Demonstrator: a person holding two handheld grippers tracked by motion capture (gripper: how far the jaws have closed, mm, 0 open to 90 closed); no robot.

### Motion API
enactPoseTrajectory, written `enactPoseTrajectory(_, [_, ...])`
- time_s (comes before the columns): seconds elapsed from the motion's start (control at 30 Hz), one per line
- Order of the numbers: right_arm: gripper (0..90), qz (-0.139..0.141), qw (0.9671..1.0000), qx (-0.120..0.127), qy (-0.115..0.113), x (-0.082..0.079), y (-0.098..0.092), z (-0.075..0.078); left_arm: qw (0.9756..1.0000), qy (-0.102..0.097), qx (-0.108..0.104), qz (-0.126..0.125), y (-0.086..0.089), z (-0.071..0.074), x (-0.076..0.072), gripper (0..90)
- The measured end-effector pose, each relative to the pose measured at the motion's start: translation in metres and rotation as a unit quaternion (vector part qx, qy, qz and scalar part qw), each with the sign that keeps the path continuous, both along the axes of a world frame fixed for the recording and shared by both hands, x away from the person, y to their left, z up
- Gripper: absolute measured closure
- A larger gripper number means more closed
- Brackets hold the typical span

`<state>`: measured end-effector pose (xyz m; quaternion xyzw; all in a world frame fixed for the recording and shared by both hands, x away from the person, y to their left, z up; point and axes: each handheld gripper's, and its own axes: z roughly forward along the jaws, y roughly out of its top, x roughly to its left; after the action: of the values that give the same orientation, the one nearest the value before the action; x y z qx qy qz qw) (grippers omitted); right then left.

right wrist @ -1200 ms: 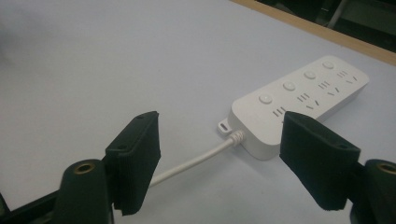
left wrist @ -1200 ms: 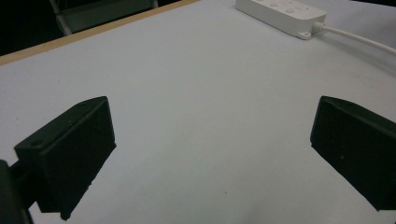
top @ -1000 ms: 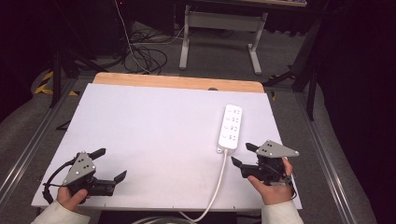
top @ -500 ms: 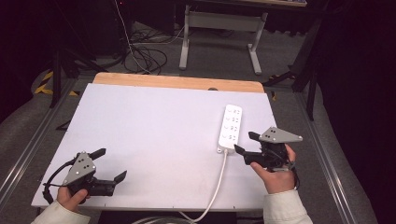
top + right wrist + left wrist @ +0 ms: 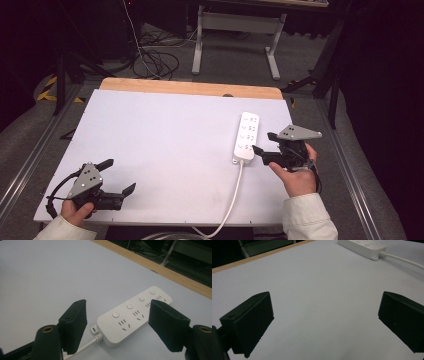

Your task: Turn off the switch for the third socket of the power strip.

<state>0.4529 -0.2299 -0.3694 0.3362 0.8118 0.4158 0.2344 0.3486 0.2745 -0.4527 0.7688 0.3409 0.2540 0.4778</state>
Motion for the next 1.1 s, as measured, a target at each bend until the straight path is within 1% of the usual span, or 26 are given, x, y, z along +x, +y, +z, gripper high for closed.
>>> enactPoseTrajectory(0.03, [37.4, 0.001, 1.0000, -0.001, 0.002, 0.001, 0.000, 0.000, 1.0000, 0.000, 0.000, 0.000, 0.000, 0.000, 0.000, 0.3])
enactPoseTrajectory(0.1, [46.1, 0.009, 0.9999, -0.005, 0.010, 0.006, 0.001, 0.000, 1.0000, 0.000, 0.000, 0.000, 0.000, 0.000, 0.000, 0.3])
enactPoseTrajectory(0.13, [47.2, 0.012, 0.9998, -0.005, 0.017, 0.008, 0.002, 0.000, 1.0000, 0.000, 0.001, 0.001, 0.000, 0.000, 0.000, 0.3])
enactPoseTrajectory(0.17, [47.5, 0.013, 0.9997, -0.006, 0.018, 0.011, 0.003, 0.001, 1.0000, 0.000, 0.001, 0.001, 0.000, 0.000, 0.000, 0.3])
enactPoseTrajectory(0.23, [53.1, 0.011, 0.9997, -0.015, 0.017, 0.016, 0.005, 0.000, 1.0000, 0.000, 0.003, 0.001, 0.000, 0.000, -0.001, 0.3])
enactPoseTrajectory(0.27, [58.2, 0.012, 0.9996, -0.018, 0.019, 0.020, 0.006, 0.000, 1.0000, -0.001, 0.004, 0.002, 0.001, 0.000, -0.001, 0.3])
enactPoseTrajectory(0.37, [70.0, 0.018, 0.9993, -0.020, 0.027, 0.031, 0.009, -0.001, 1.0000, 0.001, 0.000, 0.006, 0.002, 0.000, -0.003, 0.3])
enactPoseTrajectory(0.43, [78.3, 0.019, 0.9991, -0.018, 0.032, 0.038, 0.010, -0.003, 1.0000, -0.001, 0.003, 0.007, 0.003, 0.000, -0.003, 0.3])
enactPoseTrajectory(0.53, [89.3, 0.015, 0.9993, -0.017, 0.029, 0.046, 0.012, -0.006, 1.0000, 0.000, 0.001, 0.009, 0.003, 0.000, -0.004, 0.3])
enactPoseTrajectory(0.63, [90.0, 0.003, 0.9994, -0.012, 0.032, 0.055, 0.015, -0.009, 0.9999, 0.001, 0.000, 0.011, 0.003, 0.000, -0.005, 0.3])
enactPoseTrajectory(0.73, [90.0, -0.008, 0.9991, -0.005, 0.040, 0.064, 0.017, -0.015, 0.9999, -0.001, 0.004, 0.010, 0.003, 0.000, -0.004, 0.3])
enactPoseTrajectory(0.9, [90.0, -0.027, 0.9985, -0.008, 0.048, 0.081, 0.019, -0.025, 0.9999, 0.002, -0.001, 0.010, 0.003, -0.001, -0.005, 0.3])
enactPoseTrajectory(1.1, [90.0, -0.039, 0.9977, -0.003, 0.054, 0.097, 0.022, -0.035, 0.9999, 0.001, 0.000, 0.010, 0.003, -0.001, -0.004, 0.3])
